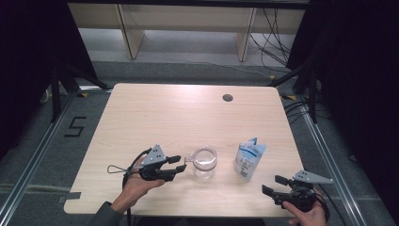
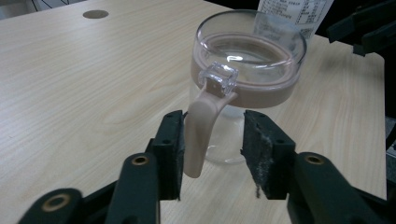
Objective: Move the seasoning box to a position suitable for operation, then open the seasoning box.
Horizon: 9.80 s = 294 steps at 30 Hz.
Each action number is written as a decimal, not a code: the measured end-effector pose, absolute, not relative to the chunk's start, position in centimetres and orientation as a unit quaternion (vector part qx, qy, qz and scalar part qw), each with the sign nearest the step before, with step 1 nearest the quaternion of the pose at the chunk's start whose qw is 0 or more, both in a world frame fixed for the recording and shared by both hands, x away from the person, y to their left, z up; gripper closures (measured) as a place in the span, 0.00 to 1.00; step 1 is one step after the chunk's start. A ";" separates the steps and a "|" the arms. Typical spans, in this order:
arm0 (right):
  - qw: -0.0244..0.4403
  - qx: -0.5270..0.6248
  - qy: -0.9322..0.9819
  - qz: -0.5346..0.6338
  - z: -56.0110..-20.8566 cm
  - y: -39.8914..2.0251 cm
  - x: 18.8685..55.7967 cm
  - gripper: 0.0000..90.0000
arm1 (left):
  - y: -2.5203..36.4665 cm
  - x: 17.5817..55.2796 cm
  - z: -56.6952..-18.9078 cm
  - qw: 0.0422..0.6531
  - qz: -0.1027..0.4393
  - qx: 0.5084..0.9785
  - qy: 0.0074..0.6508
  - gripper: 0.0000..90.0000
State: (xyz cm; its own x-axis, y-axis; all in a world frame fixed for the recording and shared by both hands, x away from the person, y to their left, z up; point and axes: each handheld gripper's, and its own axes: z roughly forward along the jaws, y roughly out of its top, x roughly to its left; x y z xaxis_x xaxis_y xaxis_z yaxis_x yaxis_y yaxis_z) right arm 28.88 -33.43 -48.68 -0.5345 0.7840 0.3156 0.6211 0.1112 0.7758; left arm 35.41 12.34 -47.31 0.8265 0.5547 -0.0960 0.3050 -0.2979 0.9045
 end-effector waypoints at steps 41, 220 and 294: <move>0.086 0.440 0.759 0.472 -48.0 -31.5 27.1 0.32 | 10.7 35.8 -44.9 0.535 0.154 0.780 0.287 0.95; 0.170 0.298 0.792 0.506 -45.9 -18.7 33.8 1.00 | 10.3 36.1 -45.6 0.557 0.136 0.766 0.292 0.83; 0.153 0.230 0.794 0.541 -42.9 -12.8 33.9 1.00 | 14.1 32.2 -49.8 0.478 0.159 0.800 0.326 0.24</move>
